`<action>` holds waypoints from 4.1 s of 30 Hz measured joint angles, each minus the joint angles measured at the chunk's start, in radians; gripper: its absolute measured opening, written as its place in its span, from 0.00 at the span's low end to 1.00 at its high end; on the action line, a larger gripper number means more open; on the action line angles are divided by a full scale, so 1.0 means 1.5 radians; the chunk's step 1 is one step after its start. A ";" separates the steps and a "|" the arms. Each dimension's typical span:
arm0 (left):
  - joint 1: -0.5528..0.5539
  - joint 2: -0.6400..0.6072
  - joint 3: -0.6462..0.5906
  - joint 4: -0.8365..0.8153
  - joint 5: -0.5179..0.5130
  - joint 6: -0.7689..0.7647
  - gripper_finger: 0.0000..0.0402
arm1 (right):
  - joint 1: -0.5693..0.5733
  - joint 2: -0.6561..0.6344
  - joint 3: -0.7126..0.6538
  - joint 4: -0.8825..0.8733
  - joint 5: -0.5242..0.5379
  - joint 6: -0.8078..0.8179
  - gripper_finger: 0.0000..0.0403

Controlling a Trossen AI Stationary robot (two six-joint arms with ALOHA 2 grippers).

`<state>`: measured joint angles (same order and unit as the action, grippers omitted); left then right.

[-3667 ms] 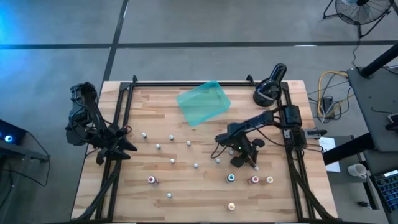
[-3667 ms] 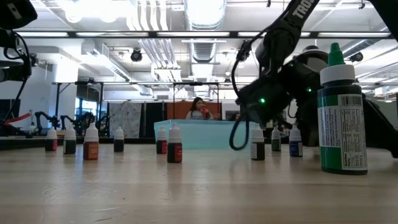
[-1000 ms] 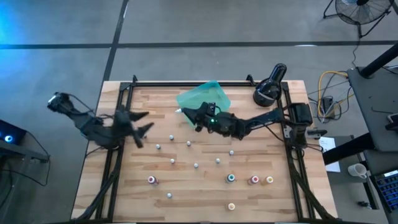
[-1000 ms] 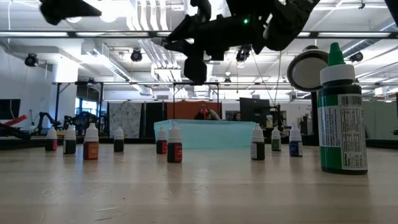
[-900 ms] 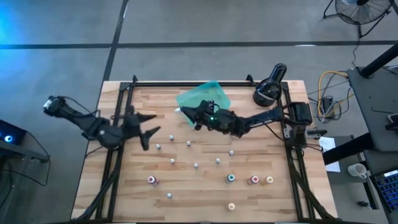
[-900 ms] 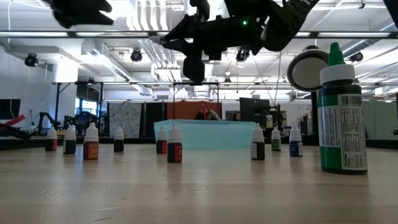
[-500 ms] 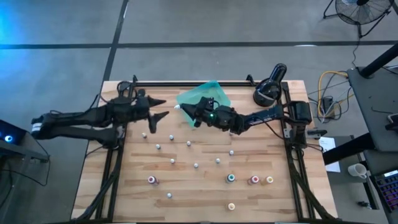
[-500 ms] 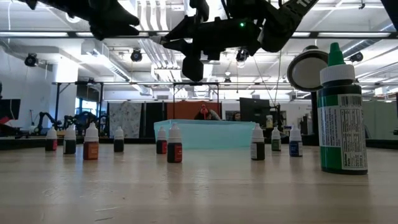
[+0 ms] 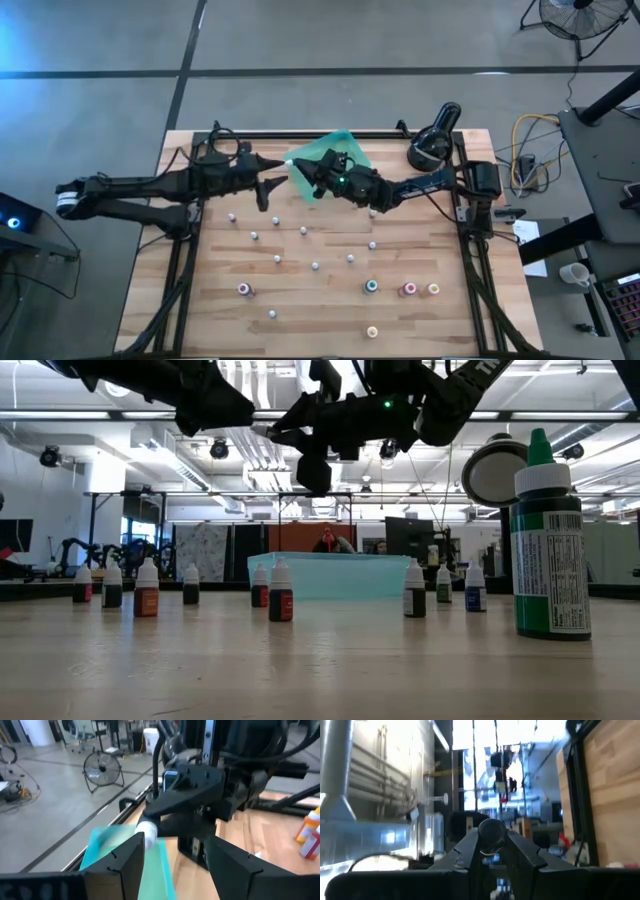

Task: Pick & Place food coloring
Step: Adjust the red small food coloring bottle

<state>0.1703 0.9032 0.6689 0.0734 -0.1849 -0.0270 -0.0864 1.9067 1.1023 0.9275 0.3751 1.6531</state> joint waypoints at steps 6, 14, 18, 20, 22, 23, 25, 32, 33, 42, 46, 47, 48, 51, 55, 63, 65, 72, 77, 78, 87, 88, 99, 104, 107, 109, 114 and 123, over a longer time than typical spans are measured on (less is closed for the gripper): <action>0.008 0.015 -0.001 0.002 -0.011 0.001 0.45 | 0.001 0.001 -0.002 -0.001 -0.009 0.004 0.17; 0.017 0.019 0.004 -0.002 -0.045 0.012 0.45 | 0.000 0.001 -0.008 -0.003 -0.008 0.011 0.17; 0.018 0.027 0.000 -0.004 -0.026 0.012 0.45 | -0.002 0.001 -0.009 -0.003 -0.008 0.015 0.17; 0.017 0.034 -0.001 -0.007 -0.022 0.007 0.45 | -0.002 0.001 -0.009 -0.003 -0.012 0.015 0.17; 0.018 0.038 0.000 -0.006 -0.021 0.007 0.45 | -0.002 0.001 -0.009 -0.003 -0.012 0.015 0.17; 0.018 0.040 0.002 -0.004 -0.021 0.007 0.45 | -0.002 0.001 -0.009 -0.003 -0.012 0.015 0.17; 0.019 0.044 0.004 -0.002 -0.021 0.010 0.45 | -0.003 0.001 -0.009 -0.003 -0.012 0.015 0.17; 0.020 0.042 0.005 0.002 -0.021 0.010 0.40 | -0.003 0.001 -0.009 -0.003 -0.012 0.015 0.17; 0.020 0.042 0.005 0.002 -0.020 0.010 0.38 | -0.003 0.001 -0.010 -0.003 -0.012 0.015 0.17; 0.022 0.044 0.008 -0.013 -0.020 0.011 0.22 | -0.004 0.000 -0.012 -0.005 -0.011 0.020 0.17; 0.025 0.046 0.008 -0.014 -0.020 0.018 0.17 | -0.004 0.000 -0.012 -0.005 -0.011 0.021 0.17; 0.026 0.046 0.008 -0.014 -0.020 0.019 0.16 | -0.004 0.000 -0.012 -0.005 -0.011 0.020 0.17; 0.028 0.046 0.008 -0.014 -0.019 0.019 0.15 | -0.004 0.000 -0.012 -0.005 -0.011 0.020 0.17; 0.032 0.046 0.008 -0.014 -0.017 0.019 0.13 | -0.004 0.000 -0.012 -0.004 -0.011 0.021 0.17; 0.035 0.046 0.008 -0.014 -0.004 0.019 0.10 | -0.004 0.000 -0.013 -0.004 -0.011 0.021 0.17; 0.041 0.046 0.008 -0.011 0.003 0.021 0.09 | -0.005 0.000 -0.013 -0.003 -0.022 0.021 0.17; 0.044 0.046 0.008 -0.010 0.005 0.020 0.09 | -0.005 0.000 -0.013 -0.003 -0.022 0.021 0.17; 0.049 0.046 0.008 -0.011 0.007 0.020 0.09 | -0.006 -0.001 -0.013 -0.014 -0.050 0.020 0.20; 0.049 0.047 0.007 -0.015 0.012 0.021 0.09 | -0.004 -0.002 -0.016 -0.049 -0.058 0.025 0.29; 0.049 0.047 0.008 -0.019 0.012 0.021 0.09 | -0.004 -0.002 -0.017 -0.064 -0.061 0.025 0.32; 0.067 0.047 0.047 -0.080 0.001 0.074 0.08 | -0.007 -0.015 -0.020 -0.204 -0.078 -0.039 0.51; 0.074 0.047 0.054 -0.084 0.002 0.076 0.08 | -0.008 -0.021 -0.019 -0.215 -0.083 -0.047 0.52; 0.202 0.165 0.078 -0.117 0.160 0.116 0.05 | 0.036 -0.190 -0.019 -0.559 -0.087 -0.161 0.55; 0.221 0.264 0.129 -0.107 0.186 0.181 0.06 | 0.081 -0.306 -0.019 -0.761 0.048 -0.158 0.55; 0.222 0.338 0.184 -0.107 0.205 0.202 0.06 | 0.104 -0.357 -0.019 -0.829 0.118 -0.145 0.55; 0.222 0.388 0.229 -0.108 0.216 0.207 0.06 | 0.116 -0.381 -0.019 -0.849 0.152 -0.144 0.55; 0.223 0.503 0.348 -0.115 0.222 0.214 0.06 | 0.122 -0.399 -0.019 -0.852 0.174 -0.147 0.55; 0.248 0.681 0.529 -0.192 0.222 0.226 0.06 | 0.122 -0.396 -0.019 -0.853 0.192 -0.147 0.55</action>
<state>0.5422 1.9242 1.4630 -0.2145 0.1478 0.3119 0.0963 1.3132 1.0744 -0.3527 0.6628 1.4322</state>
